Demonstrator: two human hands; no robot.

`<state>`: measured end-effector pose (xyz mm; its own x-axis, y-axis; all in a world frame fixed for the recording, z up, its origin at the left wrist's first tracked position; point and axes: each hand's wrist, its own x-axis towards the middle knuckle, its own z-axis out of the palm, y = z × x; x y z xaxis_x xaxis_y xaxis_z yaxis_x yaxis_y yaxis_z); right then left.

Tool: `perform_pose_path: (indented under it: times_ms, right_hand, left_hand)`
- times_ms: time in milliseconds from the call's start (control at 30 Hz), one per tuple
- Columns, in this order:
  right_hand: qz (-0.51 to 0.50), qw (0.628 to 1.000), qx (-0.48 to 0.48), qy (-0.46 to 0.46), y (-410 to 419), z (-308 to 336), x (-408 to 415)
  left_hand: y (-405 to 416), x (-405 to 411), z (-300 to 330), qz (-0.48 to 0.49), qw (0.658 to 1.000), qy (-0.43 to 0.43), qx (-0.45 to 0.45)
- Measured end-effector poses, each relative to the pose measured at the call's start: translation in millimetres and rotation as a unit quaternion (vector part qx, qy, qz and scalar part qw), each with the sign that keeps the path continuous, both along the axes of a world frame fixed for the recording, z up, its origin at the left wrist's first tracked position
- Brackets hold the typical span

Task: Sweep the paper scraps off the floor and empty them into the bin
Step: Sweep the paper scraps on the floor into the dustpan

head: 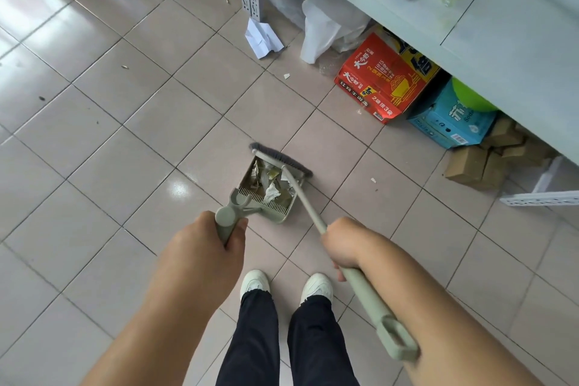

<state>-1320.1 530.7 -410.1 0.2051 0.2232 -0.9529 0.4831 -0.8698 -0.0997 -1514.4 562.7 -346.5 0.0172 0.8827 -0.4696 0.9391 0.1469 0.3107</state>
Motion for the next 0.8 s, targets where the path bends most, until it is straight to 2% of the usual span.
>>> perform_pose_path:
  times_ms: [233,367,633,800]
  right_hand:
    - [-0.114,0.992,0.049,0.003,-32,40,43]
    - [-0.175,0.982,0.065,-0.028,-53,48,70]
    - [-0.291,0.950,0.039,-0.104,-77,17,123]
    - [-0.289,0.954,0.009,-0.075,-79,-11,106]
  left_hand:
    - [-3,8,0,-0.010,1.000,-0.007,0.003]
    - [-1,22,0,-0.018,1.000,-0.007,0.007]
    - [-3,57,-4,-0.047,0.999,0.000,0.019]
    - [-3,74,-4,-0.055,0.998,0.014,0.025]
